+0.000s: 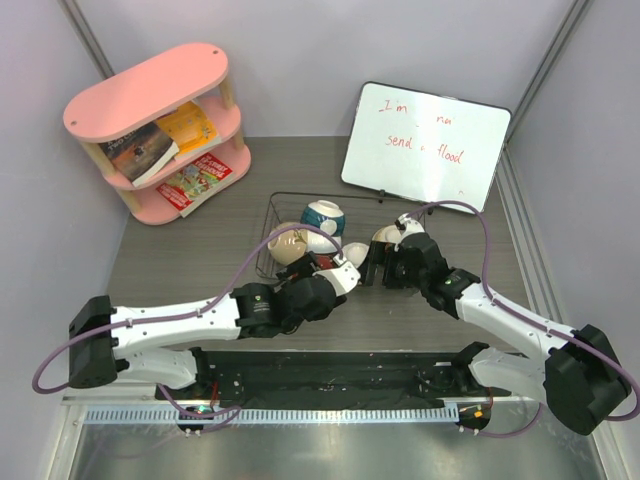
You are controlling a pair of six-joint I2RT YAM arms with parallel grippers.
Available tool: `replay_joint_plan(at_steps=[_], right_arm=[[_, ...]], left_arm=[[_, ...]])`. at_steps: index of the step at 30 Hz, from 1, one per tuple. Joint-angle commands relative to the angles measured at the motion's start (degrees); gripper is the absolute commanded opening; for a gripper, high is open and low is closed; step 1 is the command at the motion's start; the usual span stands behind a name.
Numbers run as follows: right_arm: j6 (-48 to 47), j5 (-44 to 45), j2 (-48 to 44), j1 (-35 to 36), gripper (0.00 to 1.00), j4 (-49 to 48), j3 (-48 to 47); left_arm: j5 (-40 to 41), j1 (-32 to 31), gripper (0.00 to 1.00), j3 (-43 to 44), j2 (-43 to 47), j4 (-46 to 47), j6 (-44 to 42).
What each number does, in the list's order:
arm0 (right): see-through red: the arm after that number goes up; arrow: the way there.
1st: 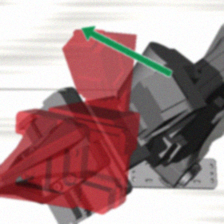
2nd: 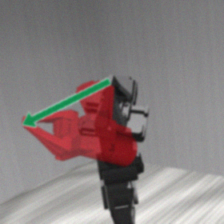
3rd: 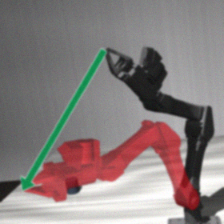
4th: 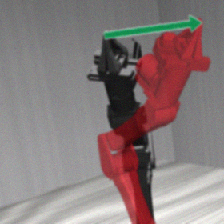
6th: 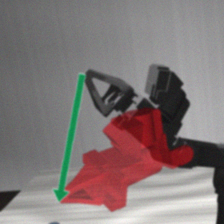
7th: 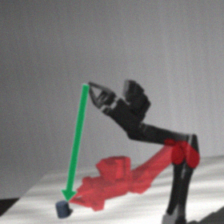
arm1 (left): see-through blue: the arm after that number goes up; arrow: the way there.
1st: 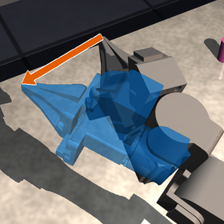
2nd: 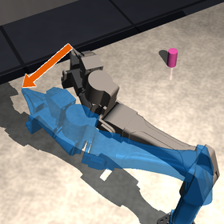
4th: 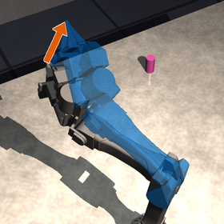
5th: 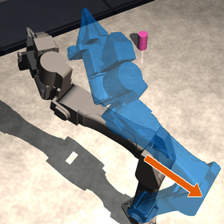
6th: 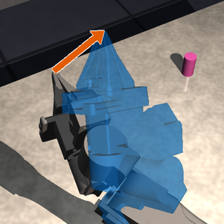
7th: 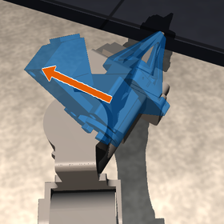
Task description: Unload the bowls from the dish rack
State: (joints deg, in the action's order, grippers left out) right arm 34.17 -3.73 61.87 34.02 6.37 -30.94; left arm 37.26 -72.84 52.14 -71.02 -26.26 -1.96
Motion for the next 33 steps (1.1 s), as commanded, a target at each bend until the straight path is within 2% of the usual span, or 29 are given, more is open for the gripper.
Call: replay_joint_plan(at_steps=[1, 17, 25, 33], right_arm=[[0.9, -2.2, -0.3, 0.6, 1.00, 5.3, 1.4], [0.5, -3.7, 0.7, 0.6, 1.00, 3.9, 3.1], [-1.4, -5.6, 2.6, 0.6, 0.99, 4.2, 3.4], [-2.7, -7.3, 3.3, 0.6, 0.99, 4.8, 3.4]], left_arm=[[1.9, 0.2, 0.77, 0.2, -0.5, 5.1, -5.1], [5.7, 0.2, 0.77, -3.7, -0.9, 13.4, -11.6], [8.2, 0.6, 0.77, -7.1, -1.4, 21.1, -15.5], [6.6, 2.3, 0.77, -8.8, -3.0, 25.0, -16.6]])
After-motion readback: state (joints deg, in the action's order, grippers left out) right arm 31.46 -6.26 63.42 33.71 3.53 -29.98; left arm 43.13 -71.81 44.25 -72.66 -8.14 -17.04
